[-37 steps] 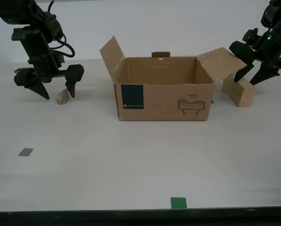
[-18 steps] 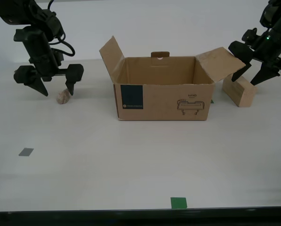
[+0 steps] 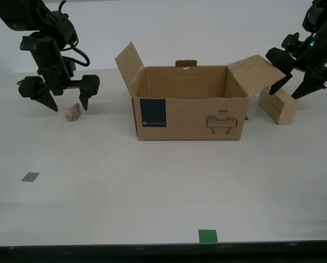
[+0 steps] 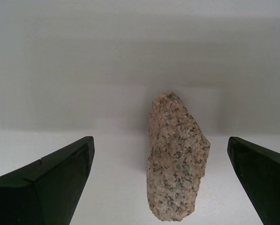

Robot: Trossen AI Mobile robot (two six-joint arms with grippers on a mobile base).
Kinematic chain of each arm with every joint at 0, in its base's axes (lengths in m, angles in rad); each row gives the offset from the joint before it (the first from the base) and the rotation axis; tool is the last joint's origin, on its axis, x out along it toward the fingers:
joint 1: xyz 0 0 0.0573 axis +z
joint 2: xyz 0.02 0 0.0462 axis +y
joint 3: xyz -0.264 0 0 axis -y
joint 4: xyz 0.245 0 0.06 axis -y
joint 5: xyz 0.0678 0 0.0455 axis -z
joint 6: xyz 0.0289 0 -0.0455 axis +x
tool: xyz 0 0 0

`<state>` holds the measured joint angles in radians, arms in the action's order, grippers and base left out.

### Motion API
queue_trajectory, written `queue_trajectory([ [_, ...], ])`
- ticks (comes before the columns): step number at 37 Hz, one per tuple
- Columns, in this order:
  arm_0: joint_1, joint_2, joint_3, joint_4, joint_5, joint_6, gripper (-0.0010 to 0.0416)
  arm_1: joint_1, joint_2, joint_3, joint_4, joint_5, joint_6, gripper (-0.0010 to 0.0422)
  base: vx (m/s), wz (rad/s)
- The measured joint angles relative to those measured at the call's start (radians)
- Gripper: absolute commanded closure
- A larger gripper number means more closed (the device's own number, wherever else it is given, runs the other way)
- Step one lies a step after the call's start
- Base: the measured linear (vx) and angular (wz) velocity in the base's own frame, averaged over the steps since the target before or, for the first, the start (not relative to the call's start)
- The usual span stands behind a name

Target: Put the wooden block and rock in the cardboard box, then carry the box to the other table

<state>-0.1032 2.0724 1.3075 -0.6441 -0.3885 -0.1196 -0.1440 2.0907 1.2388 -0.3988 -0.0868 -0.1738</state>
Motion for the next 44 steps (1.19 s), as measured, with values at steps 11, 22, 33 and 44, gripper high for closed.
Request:
queue_trajectory([
  [11, 0.0, 0.0, 0.0, 0.0, 0.0, 0.003, 0.014, -0.028, 0.0, -0.043, 0.046, -0.002, -0.038, 0.0023, 0.0, 0.0],
  [22, 0.0, 0.0, 0.0, 0.0, 0.0, 0.003, 0.0154, -0.031, 0.0, -0.057, 0.088, -0.008, -0.053, 0.0023, 0.0, 0.0],
  [33, 0.0, 0.0, 0.0, 0.0, 0.0, 0.004, 0.0125, -0.032, 0.0, -0.059, 0.095, -0.032, -0.053, 0.0023, 0.0, 0.0],
  [44, 0.0, 0.0, 0.0, -0.003, 0.0, 0.007, 0.0114, -0.032, 0.036, -0.046, 0.109, -0.031, -0.054, 0.0023, 0.0, 0.0],
])
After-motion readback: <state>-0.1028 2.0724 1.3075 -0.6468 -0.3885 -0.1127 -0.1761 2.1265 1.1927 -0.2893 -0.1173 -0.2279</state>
